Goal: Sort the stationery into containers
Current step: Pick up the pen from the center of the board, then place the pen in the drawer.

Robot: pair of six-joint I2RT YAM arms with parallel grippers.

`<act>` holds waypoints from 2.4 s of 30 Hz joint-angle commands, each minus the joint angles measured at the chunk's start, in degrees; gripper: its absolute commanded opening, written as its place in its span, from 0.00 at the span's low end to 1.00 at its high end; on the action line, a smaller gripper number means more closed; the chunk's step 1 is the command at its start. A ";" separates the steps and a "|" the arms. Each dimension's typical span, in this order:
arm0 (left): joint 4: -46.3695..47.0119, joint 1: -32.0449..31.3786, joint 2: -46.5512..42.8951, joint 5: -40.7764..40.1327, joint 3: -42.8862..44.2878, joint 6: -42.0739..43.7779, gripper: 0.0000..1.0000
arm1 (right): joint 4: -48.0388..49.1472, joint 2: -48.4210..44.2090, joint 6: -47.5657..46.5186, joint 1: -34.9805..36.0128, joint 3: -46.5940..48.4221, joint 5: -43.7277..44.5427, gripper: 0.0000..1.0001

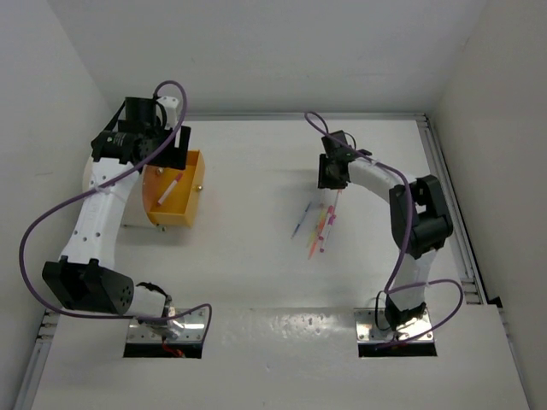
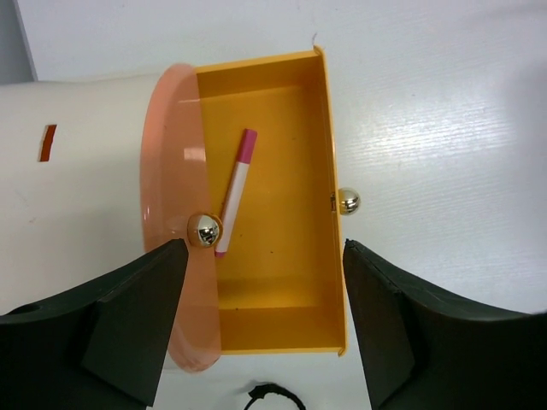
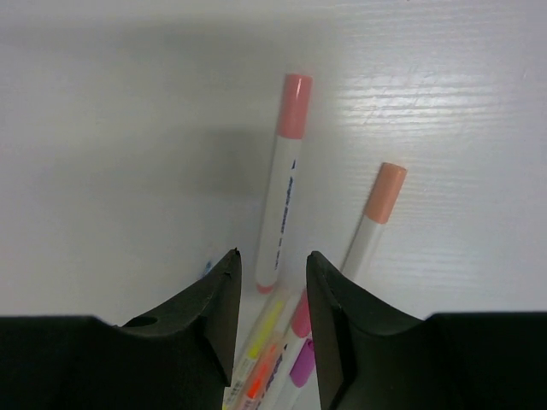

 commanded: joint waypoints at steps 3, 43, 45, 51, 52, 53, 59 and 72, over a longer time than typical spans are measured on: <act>0.82 0.78 -1.35 1.67 3.02 -0.91 0.82 | 1.89 2.32 -0.63 -0.37 3.59 2.39 0.36; 21.19 5.88 -15.67 43.74 -9.45 -8.70 0.88 | 11.81 -12.77 1.47 2.52 3.33 -30.21 0.00; 29.33 6.14 -16.46 53.81 -13.13 -16.17 0.88 | 14.71 -17.87 3.40 5.42 1.58 -32.94 0.00; 45.11 5.53 -17.43 57.04 -15.97 -33.40 0.85 | 21.13 -25.18 7.36 12.81 0.34 -34.53 0.00; 46.16 5.35 -17.08 57.56 -16.05 -34.90 0.84 | 21.84 -25.62 8.06 14.21 0.43 -34.44 0.00; 47.91 5.26 -16.82 58.35 -16.40 -37.53 0.83 | 21.84 -26.15 8.42 14.92 0.86 -33.92 0.00; 53.37 4.82 -16.90 58.01 -19.39 -43.35 0.78 | 24.65 -25.45 10.18 18.79 2.80 -34.01 0.00; 50.48 0.08 -16.90 54.05 -21.42 -42.21 0.71 | 26.50 -21.41 11.76 23.10 7.81 -33.56 0.00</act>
